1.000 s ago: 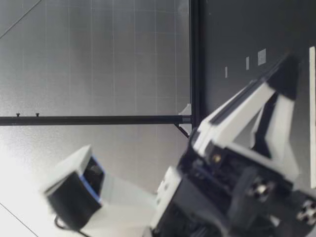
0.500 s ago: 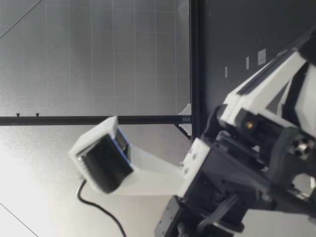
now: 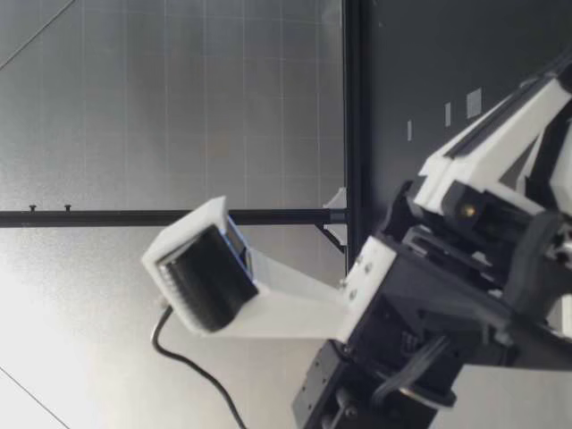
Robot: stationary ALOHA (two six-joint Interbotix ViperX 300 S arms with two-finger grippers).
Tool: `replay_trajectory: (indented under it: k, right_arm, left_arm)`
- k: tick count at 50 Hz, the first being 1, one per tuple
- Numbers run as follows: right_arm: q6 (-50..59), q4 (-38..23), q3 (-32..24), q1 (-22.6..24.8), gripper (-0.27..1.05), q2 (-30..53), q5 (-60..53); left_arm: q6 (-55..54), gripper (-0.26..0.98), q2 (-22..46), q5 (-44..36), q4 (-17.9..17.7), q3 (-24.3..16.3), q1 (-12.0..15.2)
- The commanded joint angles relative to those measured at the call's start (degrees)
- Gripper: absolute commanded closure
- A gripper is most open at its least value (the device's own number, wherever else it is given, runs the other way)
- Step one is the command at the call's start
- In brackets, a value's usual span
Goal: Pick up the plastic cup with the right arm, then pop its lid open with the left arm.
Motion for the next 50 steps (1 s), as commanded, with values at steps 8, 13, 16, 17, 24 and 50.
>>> replay_trajectory:
  k: [8,13,16,17,24,50]
  right_arm:
    - [-0.09,0.18,-1.05,0.53,0.13,0.0,-0.7]
    - [-0.18,0.18,-1.23,0.44,0.13,0.44,-0.7]
    - [-0.18,0.18,-1.49,0.53,0.13,0.7,-0.7]
    - [-0.26,0.18,-1.58,0.53,0.13,0.79,-0.7]
    - [-0.26,0.18,-2.2,0.44,0.13,1.58,-0.7]
    - [-0.26,0.35,-3.08,0.53,0.13,0.62,-0.62]
  left_arm:
    - [0.0,0.82,-0.18,-0.18,0.18,-1.49,-0.18]
    - [-0.09,0.82,0.0,-0.18,0.18,-1.49,-0.18]
    - [-0.09,0.82,0.18,-0.26,0.18,-1.58,-0.18]
    - [-0.09,0.82,0.26,-0.18,0.18,-1.49,-0.18]
    - [-0.18,0.82,0.79,-0.18,0.09,-1.76,-0.18]
    - [-0.53,0.82,1.49,0.53,-0.09,-1.85,-0.18]
